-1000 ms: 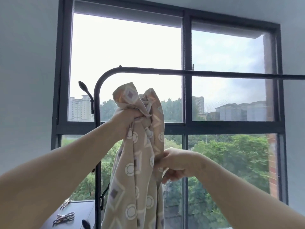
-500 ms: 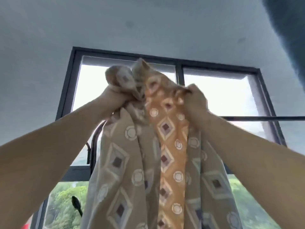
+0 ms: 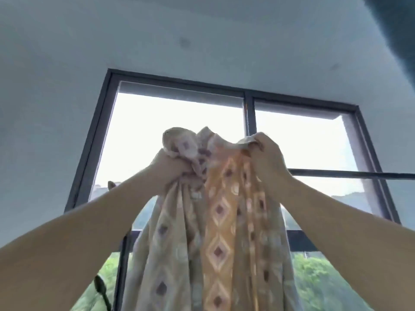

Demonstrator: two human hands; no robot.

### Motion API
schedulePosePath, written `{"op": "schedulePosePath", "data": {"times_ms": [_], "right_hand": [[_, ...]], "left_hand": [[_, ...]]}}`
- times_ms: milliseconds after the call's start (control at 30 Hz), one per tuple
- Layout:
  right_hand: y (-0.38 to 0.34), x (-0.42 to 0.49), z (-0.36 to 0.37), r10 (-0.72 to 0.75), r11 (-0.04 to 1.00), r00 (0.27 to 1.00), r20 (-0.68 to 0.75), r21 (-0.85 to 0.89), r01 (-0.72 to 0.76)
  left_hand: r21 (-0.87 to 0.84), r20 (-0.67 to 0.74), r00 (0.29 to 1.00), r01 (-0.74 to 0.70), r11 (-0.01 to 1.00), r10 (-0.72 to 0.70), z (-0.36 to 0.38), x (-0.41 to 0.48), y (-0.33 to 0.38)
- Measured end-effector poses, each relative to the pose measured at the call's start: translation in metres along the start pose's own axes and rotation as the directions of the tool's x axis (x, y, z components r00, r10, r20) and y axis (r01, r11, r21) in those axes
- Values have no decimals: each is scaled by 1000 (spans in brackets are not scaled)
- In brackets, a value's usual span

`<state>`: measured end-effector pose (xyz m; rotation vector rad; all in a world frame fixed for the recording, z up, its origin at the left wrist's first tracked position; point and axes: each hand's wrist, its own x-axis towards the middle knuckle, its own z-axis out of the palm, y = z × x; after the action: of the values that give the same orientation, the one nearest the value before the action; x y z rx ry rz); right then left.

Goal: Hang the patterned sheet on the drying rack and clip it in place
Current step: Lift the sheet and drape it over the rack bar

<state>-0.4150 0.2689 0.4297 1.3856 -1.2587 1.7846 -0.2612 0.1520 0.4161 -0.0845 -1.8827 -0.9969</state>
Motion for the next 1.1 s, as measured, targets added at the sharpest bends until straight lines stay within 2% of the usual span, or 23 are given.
{"op": "schedulePosePath", "data": {"times_ms": [67,133,200,267,333,433,500,567,667,767,833,900,933,967,1033,1100], "right_hand": [[-3,0,-5,4,998,998,68,67,-9],[-16,3,-4,-10,991,990,141,130,-9],[-27,0,5,-45,997,967,251,75,26],[-32,-8,17,-52,991,932,358,131,5],[-36,-15,18,-3,978,916,400,193,-81],[-35,-19,14,107,971,938,328,167,-169],[-34,-26,11,167,973,914,369,89,-214],[-32,-33,9,238,971,878,415,-87,-222],[-23,-46,0,425,896,769,478,-344,-281],[-9,-64,-6,640,767,556,531,-492,-413],[1,-72,-5,694,719,458,555,-509,-473],[6,-74,-7,705,699,403,583,-478,-532],[8,-72,-10,709,691,413,572,-445,-569],[11,-68,-14,706,691,463,536,-377,-617],[16,-54,-21,674,718,627,391,-148,-680],[14,-41,-22,572,801,780,253,34,-598]], "left_hand": [[-177,4,1000,21,984,-21,1,-7,-9],[-288,77,992,115,951,-97,-2,-11,-8],[-269,200,970,191,944,-140,3,-18,0],[-178,276,947,221,959,-167,10,-22,3],[-151,171,964,228,962,-202,11,-22,2],[-197,-31,973,220,955,-230,1,-19,-3],[-196,-61,977,188,962,-203,1,-19,-3],[-196,-98,982,140,970,-161,5,-17,-1],[-210,-124,986,83,974,-110,9,-17,7],[-183,-143,986,58,981,-85,7,-18,10],[-149,-165,981,75,986,-100,5,-18,10],[-134,-181,977,92,987,-116,1,-18,8],[-128,-181,975,107,986,-129,-3,-18,6],[-115,-175,973,130,985,-149,-7,-18,5],[-82,-98,968,224,971,-231,-14,-24,4],[-30,48,939,341,940,-340,-15,-32,3]]}}
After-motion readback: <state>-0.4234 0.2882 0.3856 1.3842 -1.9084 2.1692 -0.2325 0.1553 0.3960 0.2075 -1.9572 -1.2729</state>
